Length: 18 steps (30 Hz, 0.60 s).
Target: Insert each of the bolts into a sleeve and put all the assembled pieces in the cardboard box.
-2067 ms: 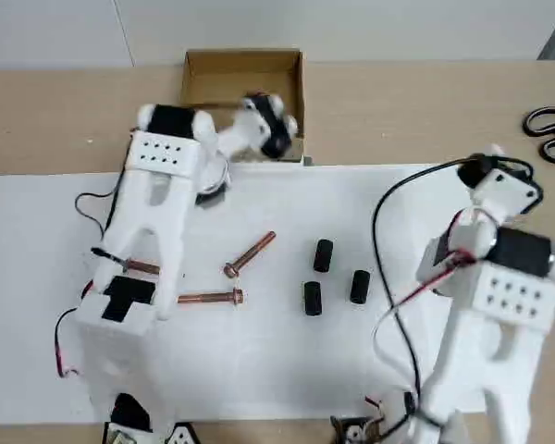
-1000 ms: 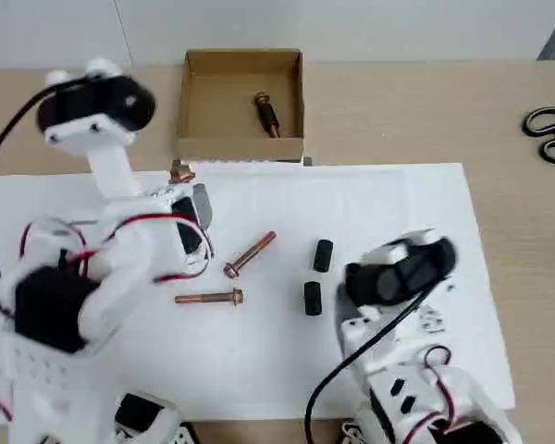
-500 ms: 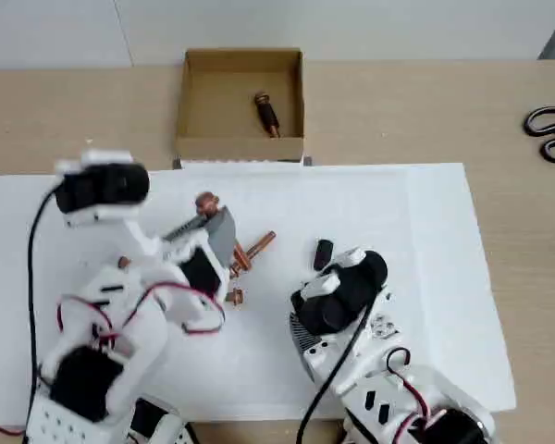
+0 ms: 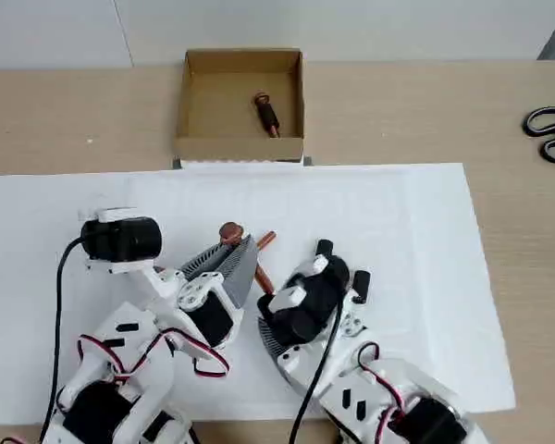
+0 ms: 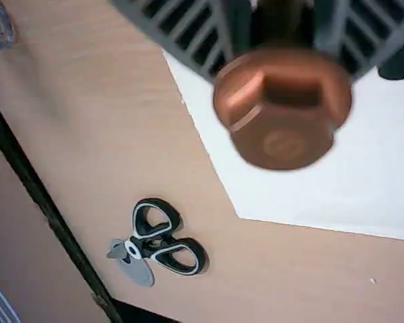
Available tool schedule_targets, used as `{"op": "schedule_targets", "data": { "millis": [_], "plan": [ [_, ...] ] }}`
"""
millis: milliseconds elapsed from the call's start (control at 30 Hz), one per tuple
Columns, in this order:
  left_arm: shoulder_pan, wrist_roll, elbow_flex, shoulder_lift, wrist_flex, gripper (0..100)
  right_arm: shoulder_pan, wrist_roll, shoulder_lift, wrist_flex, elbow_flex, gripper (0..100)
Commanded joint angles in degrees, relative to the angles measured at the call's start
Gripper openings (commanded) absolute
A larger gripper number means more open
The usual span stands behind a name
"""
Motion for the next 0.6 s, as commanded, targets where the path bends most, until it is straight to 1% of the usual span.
{"op": "schedule_targets", "data": {
  "millis": [0, 200, 400, 567],
  "plan": [
    [0.53, 0.09, -0.13, -0.88, -1.58, 0, -0.66, 0.53, -0.40, -2.24, 0.44, 0.4],
    [0.53, -0.09, -1.36, -0.97, -1.41, 0, -0.31, 0.53, -0.40, -1.71, 0.79, 0.4],
    [0.62, -5.27, -3.38, -0.97, -1.41, 0, 0.57, 0.53, -0.40, -1.71, 0.79, 0.4],
    [0.70, -5.71, -3.47, -0.97, -0.97, 0, 3.03, 0.53, -0.40, -1.71, 0.79, 0.4]
  ]
}}
